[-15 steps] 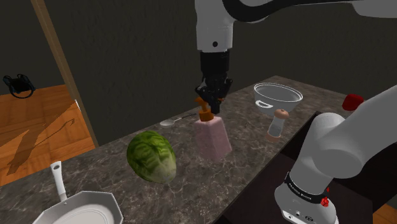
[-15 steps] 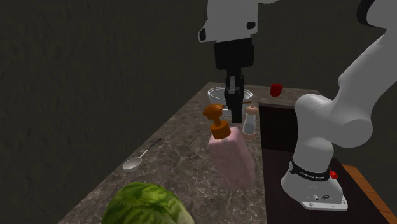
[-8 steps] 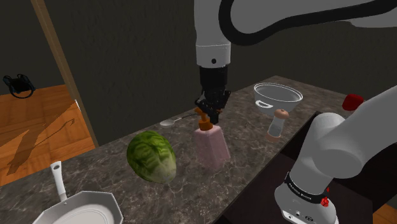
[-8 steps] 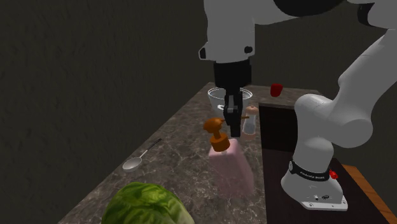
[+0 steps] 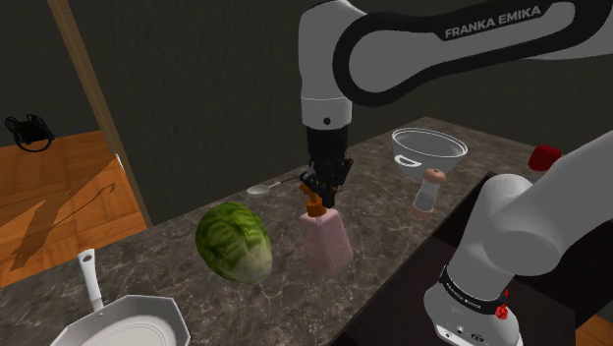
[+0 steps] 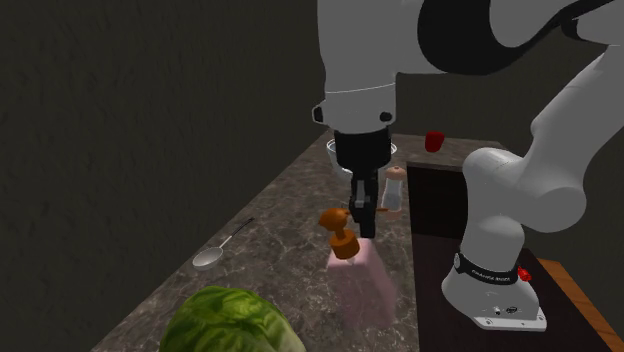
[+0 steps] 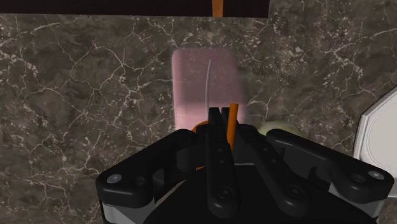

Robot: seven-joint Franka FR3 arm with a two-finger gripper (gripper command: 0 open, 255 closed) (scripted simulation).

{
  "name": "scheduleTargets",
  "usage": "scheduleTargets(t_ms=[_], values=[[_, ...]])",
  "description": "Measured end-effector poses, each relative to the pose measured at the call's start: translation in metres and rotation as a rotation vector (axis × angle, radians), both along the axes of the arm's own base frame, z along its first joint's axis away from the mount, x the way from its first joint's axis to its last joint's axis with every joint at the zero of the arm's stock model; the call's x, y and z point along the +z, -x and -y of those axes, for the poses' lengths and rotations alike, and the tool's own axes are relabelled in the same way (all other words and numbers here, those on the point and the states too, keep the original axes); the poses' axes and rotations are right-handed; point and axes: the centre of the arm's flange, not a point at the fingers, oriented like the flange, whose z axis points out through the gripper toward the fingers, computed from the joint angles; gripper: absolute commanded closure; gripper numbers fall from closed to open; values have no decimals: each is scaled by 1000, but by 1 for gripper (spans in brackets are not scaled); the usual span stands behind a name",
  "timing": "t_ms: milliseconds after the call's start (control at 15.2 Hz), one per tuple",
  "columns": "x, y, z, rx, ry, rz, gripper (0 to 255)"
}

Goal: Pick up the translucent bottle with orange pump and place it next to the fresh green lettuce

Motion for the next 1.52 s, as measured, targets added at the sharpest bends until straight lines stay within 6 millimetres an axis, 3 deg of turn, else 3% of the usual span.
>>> scheduleTargets(t_ms=[792, 1188, 1254, 1518], values=[[-62, 0, 1, 0, 0, 0, 255], [-66, 0, 1, 0, 0, 0, 255], [-66, 0, 1, 0, 0, 0, 0], [-66, 0, 1, 0, 0, 1, 0]])
